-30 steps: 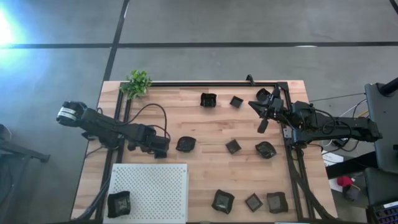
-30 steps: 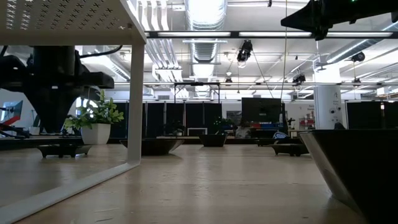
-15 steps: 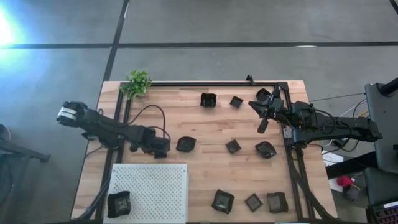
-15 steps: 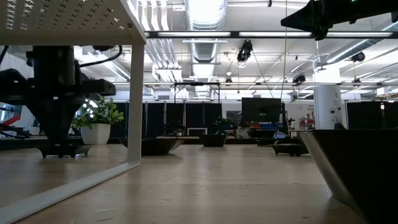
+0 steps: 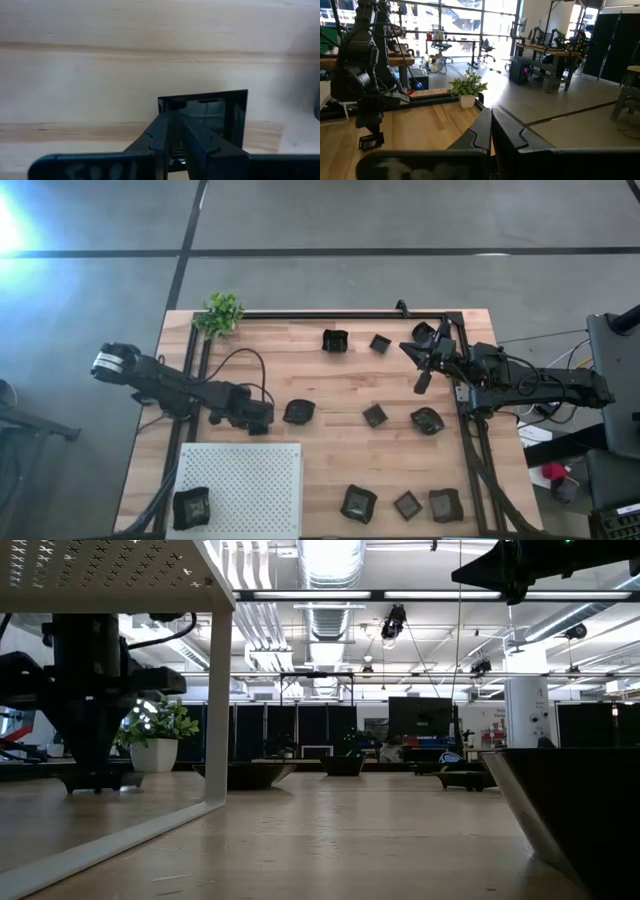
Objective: Pick & Place Mini shaped plates
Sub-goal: Put the square plate on the shelf
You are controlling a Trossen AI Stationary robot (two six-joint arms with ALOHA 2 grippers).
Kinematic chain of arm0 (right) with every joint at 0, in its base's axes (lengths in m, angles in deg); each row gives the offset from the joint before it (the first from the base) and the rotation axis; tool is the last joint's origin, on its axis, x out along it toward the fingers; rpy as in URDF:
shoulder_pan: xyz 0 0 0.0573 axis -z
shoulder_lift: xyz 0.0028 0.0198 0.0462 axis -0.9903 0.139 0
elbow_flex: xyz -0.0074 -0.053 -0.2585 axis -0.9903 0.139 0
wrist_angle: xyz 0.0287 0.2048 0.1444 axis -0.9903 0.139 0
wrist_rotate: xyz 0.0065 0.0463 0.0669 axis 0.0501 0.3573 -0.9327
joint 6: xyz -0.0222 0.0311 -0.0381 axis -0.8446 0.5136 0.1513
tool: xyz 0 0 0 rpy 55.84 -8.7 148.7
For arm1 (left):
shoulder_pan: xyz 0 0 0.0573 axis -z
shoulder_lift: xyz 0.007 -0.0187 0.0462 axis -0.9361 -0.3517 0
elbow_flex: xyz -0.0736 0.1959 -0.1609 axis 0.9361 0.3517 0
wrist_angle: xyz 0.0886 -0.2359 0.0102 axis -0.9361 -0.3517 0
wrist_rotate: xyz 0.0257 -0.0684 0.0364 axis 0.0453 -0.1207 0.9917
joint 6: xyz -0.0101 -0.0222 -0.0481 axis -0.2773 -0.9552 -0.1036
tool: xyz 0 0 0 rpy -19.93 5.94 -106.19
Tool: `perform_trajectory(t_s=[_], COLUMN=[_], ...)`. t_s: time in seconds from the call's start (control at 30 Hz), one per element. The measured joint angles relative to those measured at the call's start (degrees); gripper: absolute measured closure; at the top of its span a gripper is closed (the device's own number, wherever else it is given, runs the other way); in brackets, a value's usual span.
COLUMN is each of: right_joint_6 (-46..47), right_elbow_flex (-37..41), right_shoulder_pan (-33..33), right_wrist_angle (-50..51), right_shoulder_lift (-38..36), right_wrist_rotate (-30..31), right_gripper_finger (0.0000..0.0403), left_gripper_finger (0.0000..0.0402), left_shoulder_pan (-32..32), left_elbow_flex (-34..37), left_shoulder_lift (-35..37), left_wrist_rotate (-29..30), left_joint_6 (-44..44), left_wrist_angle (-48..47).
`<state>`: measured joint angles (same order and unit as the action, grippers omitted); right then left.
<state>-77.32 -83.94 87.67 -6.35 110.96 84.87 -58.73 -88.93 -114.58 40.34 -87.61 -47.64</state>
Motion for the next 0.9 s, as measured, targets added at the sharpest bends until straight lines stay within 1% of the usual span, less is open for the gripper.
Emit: perform_trajectory(t_s=[0.3,0.4,0.9], right_joint_6=[0.00,0.00,0.20], right_elbow_flex=[0.00,0.00,0.00], right_shoulder_pan=[0.01,-0.03,-0.03], right_wrist_angle=[0.00,0.00,-0.02], right_shoulder_lift=[0.00,0.00,0.00], right_wrist_rotate=[-0.01,-0.01,-0.01], right_gripper_finger=[0.0394,0.0394,0.0394], left_gripper_finger=[0.0362,0.0362,0.0362], left_shoulder_pan=[0.00,0.00,-0.02], left_elbow_flex=[-1.16,-1.16,-1.07], left_shoulder_lift=[0.00,0.00,0.00], left_wrist_rotate=[-1.51,-1.56,-1.82], left_joint_6=[0.10,0.09,1.98], left_wrist_angle=[-0.34,-1.64,-1.43])
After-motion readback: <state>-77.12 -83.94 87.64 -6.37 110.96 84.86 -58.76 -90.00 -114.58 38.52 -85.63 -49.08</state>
